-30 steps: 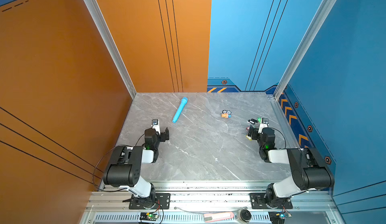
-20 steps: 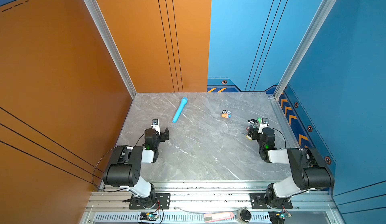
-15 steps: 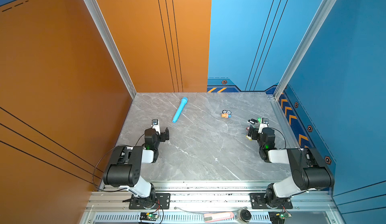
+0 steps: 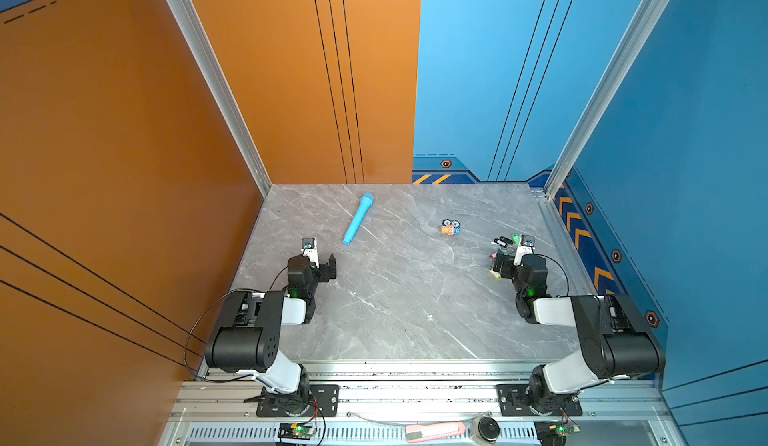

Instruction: Remove the keys from the keyring

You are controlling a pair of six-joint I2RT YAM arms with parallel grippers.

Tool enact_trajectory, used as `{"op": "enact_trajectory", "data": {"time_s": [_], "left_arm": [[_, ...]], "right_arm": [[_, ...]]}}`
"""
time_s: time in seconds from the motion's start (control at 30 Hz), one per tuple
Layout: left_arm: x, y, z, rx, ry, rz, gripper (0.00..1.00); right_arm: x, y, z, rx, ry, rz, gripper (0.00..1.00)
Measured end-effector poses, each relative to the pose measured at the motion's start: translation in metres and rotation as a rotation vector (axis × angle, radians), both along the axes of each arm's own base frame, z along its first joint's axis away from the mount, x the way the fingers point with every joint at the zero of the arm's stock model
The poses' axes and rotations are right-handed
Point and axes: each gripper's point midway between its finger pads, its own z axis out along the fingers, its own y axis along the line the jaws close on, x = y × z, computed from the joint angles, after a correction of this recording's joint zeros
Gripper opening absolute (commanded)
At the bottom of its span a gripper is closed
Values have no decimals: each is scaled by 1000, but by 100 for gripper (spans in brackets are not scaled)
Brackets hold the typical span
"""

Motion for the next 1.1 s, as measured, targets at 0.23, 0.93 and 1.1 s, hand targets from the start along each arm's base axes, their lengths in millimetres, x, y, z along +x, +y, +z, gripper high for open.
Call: {"op": "enact_trajectory", "data": {"time_s": [0.23, 0.93, 1.1], "left_arm": [[-3, -8, 48, 3, -44, -9, 98], [-10, -109, 89, -385, 227, -114, 98], [-14, -144, 76, -464, 314, -200, 98]], "right_arm": [[-7, 5, 42, 43, -40, 62, 100], [17, -29, 81, 382, 282, -6, 100], [22, -28, 54, 452, 392, -94, 99]]}}
